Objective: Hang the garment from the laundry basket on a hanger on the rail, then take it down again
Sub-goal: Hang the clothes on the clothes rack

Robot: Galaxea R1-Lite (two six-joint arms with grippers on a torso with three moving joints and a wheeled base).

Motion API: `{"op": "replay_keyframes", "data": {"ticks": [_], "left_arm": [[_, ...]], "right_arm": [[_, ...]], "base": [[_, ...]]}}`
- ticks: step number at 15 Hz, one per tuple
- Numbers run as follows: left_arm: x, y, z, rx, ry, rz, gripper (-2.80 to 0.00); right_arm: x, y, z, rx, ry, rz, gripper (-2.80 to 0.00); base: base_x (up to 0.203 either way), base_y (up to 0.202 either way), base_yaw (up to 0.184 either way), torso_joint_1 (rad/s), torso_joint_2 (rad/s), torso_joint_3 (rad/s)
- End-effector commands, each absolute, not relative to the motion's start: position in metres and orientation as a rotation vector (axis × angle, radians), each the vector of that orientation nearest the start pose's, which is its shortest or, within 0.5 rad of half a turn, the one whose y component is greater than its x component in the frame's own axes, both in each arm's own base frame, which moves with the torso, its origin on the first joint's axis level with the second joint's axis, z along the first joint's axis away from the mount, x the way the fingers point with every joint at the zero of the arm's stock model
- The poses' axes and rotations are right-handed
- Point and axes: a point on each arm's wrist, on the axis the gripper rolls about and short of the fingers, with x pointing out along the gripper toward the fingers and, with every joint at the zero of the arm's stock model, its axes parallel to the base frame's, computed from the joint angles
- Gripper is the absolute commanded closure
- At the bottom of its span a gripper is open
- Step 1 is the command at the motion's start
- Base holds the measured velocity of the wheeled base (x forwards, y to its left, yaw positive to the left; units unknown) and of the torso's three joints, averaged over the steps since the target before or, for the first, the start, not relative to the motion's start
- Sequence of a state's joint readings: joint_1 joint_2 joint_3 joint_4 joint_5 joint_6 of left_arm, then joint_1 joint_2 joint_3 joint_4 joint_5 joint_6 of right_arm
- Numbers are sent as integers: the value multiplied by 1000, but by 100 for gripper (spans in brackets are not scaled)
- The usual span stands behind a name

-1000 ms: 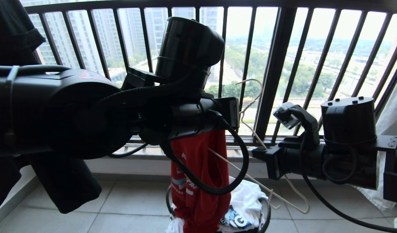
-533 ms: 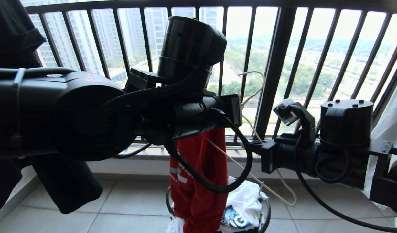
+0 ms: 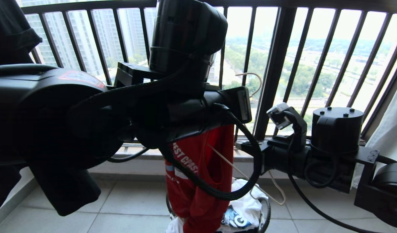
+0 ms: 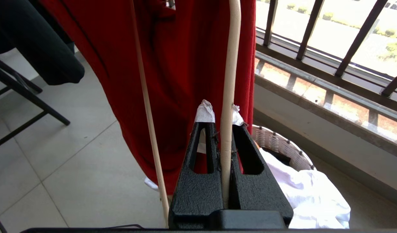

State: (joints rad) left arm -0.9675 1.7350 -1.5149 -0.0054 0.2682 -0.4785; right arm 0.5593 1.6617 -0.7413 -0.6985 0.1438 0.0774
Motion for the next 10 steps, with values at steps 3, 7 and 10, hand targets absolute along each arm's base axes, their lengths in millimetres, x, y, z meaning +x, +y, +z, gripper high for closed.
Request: {"op": "replay_keyframes", "data": {"ticks": [3, 7, 10], "left_arm": [[179, -264, 326, -388, 347, -761, 0], [173, -258, 336, -331, 313, -781, 0], [181, -262, 327, -278, 329, -757, 0]], "right_arm": [[244, 164, 182, 26, 245, 701, 0], [242, 162, 186, 30, 225, 689, 0], [237, 158, 195, 38, 193, 690, 0]], "base": [[0, 0, 0, 0, 0, 0], [0, 0, 0, 0, 0, 0], [0, 0, 0, 0, 0, 0]]}}
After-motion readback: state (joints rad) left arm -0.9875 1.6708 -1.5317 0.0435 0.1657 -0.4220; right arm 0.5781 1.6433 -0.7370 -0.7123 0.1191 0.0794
